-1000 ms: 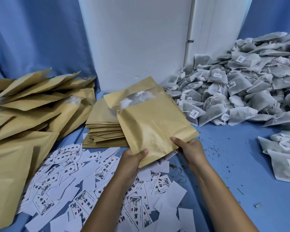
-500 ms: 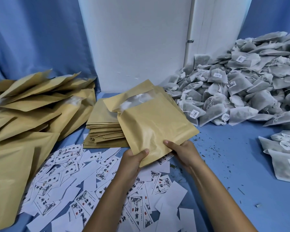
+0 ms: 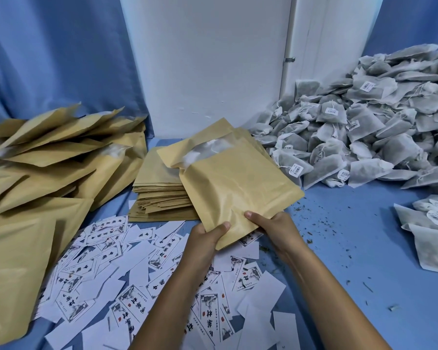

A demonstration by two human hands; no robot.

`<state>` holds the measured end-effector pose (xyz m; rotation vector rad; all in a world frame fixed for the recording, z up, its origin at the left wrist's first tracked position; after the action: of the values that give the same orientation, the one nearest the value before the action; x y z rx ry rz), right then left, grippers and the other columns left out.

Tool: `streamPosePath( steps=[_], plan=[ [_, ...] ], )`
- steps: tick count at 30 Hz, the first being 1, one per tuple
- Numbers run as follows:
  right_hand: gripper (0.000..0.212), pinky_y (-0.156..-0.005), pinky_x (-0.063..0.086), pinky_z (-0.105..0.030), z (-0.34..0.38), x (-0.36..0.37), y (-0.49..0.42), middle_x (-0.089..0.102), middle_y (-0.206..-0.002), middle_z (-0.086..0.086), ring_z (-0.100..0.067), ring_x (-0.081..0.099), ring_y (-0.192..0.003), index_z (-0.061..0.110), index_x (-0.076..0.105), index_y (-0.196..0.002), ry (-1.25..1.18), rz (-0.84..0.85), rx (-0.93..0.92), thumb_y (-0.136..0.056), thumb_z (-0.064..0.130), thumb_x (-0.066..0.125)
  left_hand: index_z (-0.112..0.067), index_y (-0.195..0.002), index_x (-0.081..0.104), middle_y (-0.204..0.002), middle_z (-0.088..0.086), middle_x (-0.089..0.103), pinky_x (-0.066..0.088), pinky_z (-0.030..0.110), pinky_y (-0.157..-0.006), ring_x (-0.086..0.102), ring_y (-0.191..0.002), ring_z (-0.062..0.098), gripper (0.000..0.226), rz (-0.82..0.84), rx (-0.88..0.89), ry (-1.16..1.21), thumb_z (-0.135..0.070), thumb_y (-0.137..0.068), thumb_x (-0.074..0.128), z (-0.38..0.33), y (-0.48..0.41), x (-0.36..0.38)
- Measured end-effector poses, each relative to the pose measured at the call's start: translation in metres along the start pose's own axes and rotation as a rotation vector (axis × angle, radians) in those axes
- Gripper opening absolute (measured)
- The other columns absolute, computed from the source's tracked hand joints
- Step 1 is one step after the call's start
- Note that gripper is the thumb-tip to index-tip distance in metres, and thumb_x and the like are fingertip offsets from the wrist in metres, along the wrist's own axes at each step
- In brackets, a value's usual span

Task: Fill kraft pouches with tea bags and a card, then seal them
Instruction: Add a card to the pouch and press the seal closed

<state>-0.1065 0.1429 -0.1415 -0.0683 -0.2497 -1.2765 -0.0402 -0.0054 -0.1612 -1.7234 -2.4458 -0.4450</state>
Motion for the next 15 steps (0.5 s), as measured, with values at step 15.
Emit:
streamPosePath(
  steps=[15],
  plan=[
    [0.019, -0.060, 0.048, -0.036, -0.013, 0.018, 0.006, 0.064, -0.069, -0.024, -0.028, 0.058, -0.056, -0.010, 0.068, -0.079, 0.043, 0.084, 0.058, -0.079, 0.008, 0.074, -0.004, -0.106, 0.067, -0.099, 0.010, 0.073, 0.050, 0.035, -0.090, 0.068, -0.097, 0.025, 0.020, -0.003, 0.015, -0.015, -0.012, -0.088, 0.064, -0.002, 0.000, -0.001]
  ],
)
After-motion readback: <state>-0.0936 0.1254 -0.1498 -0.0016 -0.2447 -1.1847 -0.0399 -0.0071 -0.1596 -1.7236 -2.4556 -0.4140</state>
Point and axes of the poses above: each hand's wrist, its own y-axis away from the middle knuckle, its own x-axis out of the palm, z = x × y, the point moved 3 cm from there along -y, towards the middle knuckle
